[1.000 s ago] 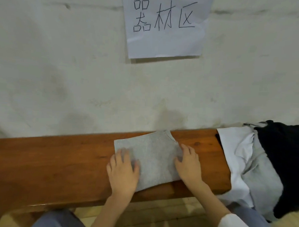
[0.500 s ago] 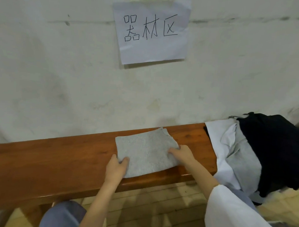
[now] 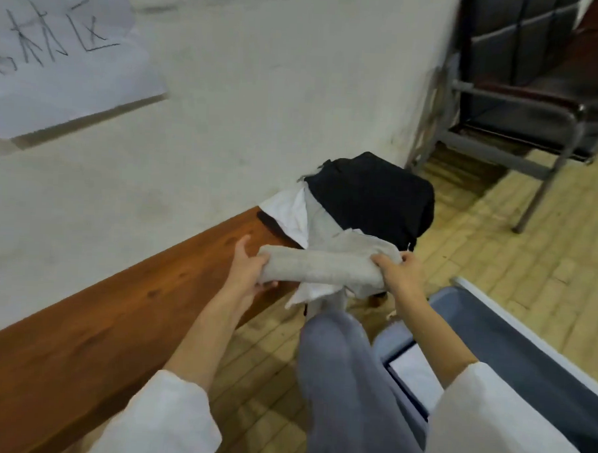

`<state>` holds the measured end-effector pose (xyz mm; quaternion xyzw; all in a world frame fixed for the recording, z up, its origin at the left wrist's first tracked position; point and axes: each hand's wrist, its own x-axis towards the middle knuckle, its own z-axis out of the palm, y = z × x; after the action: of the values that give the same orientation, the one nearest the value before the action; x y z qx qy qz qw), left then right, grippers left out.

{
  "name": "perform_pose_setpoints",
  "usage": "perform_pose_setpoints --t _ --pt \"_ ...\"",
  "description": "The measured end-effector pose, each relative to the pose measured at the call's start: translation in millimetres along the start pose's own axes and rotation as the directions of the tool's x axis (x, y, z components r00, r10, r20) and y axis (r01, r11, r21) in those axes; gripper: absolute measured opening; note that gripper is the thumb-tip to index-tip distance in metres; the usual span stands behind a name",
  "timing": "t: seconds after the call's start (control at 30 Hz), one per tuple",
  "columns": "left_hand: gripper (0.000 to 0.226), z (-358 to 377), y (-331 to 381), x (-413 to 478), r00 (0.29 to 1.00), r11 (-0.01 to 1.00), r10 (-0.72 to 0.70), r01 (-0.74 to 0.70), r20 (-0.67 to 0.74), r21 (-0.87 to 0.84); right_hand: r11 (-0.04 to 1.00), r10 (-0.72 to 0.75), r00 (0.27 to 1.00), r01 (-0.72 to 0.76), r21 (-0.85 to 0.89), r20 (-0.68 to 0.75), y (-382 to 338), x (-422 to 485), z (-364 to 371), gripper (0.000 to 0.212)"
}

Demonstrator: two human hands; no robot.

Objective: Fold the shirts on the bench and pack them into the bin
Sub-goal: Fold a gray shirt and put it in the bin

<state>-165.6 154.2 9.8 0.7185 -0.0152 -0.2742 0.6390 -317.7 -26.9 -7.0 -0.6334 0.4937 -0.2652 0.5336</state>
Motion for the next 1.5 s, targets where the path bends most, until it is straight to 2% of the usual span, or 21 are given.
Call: perform_pose_setpoints --t 0.07,0.13,0.2,0.27,0.37,0.4,0.47,0.53,0.7,0.87,0.97,1.1,1.17,1.23,1.3,1.37,1.43,1.5 --pt "0.046 55.1 2.7 1.1 0.99 0.998 0.01 -0.019 0.139 0.062 0.997 0.066 0.995 -0.064 0.033 -0.074 22.2 15.0 -46.4 0.032" --pt "0.035 96.4 0.5 -1.1 0.967 0.994 -0.005 -0.022 0.253 0.104 0.992 0.111 0.986 -0.102 0.075 -0.123 40.8 21.9 -79.6 0.029" --pt "0.033 149.9 -15.0 -2.1 0.925 0.984 -0.073 0.007 0.372 0.177 0.98 0.172 0.965 -0.147 0.137 -0.196 68.7 32.2 -121.5 0.025" --pt "0.03 192.0 -36.3 -0.9 0.879 0.972 -0.164 0.067 0.447 0.226 0.963 0.245 0.939 -0.205 0.176 -0.243 100.4 37.8 -153.5 0.033" --pt "0.027 242.9 -71.8 -0.7 0.795 0.904 -0.404 0.274 0.452 0.327 0.953 0.298 0.92 -0.274 0.126 -0.255 147.8 40.0 -187.4 0.058" --pt "0.027 253.9 -85.5 -0.6 0.761 0.869 -0.473 0.32 0.443 0.379 0.948 0.315 0.92 -0.295 0.115 -0.234 163.3 40.5 -194.7 0.061" --pt "0.027 280.5 -116.1 0.2 0.695 0.798 -0.576 0.363 0.429 0.481 0.933 0.359 0.916 -0.346 0.102 -0.179 197.5 43.6 -212.7 0.051" --pt "0.03 295.3 -141.5 1.3 0.672 0.741 -0.627 0.356 0.395 0.57 0.895 0.445 0.886 -0.434 0.107 -0.13 226.8 43.3 -220.7 0.042" --pt "0.03 323.0 -190.6 10.9 0.696 0.595 -0.659 0.25 0.285 0.764 0.802 0.594 0.797 -0.578 0.153 -0.104 287.4 43.5 -223.9 0.043" --pt "0.026 361.3 -214.0 27.2 0.716 0.566 -0.643 0.205 0.271 0.799 0.765 0.641 0.756 -0.617 0.184 -0.132 319.4 66.1 -225.9 0.045" --pt "0.029 392.6 -223.7 42.8 0.761 0.582 -0.581 0.142 0.288 0.8 0.798 0.603 0.771 -0.579 0.169 -0.205 329.9 89.3 -230.1 0.046" --pt "0.057 423.6 -249.3 62.8 0.8 0.577 -0.497 0.016 0.336 0.817 0.855 0.501 0.778 -0.513 0.076 -0.379 345.1 107.7 -222.5 0.048" --pt "0.052 427.9 -270.6 72.2 0.803 0.581 -0.475 -0.021 0.36 0.814 0.848 0.487 0.759 -0.53 0.025 -0.432 359.8 109.1 -205.3 0.049" --pt "0.04 425.6 -295.3 82.9 0.807 0.571 -0.487 0.004 0.335 0.821 0.805 0.559 0.74 -0.593 0.03 -0.375 383.7 109.5 -183.4 0.054" --pt "0.026 417.6 -319.8 93.7 0.806 0.53 -0.519 0.043 0.284 0.847 0.716 0.69 0.681 -0.691 0.097 -0.245 413.2 108.1 -162.7 0.063" --pt "0.032 407.9 -343.1 104.3 0.817 0.465 -0.537 0.079 0.21 0.882 0.634 0.772 0.605 -0.755 0.166 -0.194 432.3 103.8 -149.6 0.071" --pt "0.033 395.7 -360.3 110.1 0.829 0.422 -0.531 0.077 0.177 0.903 0.643 0.764 0.61 -0.745 0.177 -0.208 439.6 97.3 -145.6 0.078" --pt "0.026 387.7 -368.6 107.2 0.857 0.441 -0.473 0.028 0.206 0.897 0.679 0.733 0.639 -0.71 0.187 -0.235 449.9 91.5 -143.1 0.078"
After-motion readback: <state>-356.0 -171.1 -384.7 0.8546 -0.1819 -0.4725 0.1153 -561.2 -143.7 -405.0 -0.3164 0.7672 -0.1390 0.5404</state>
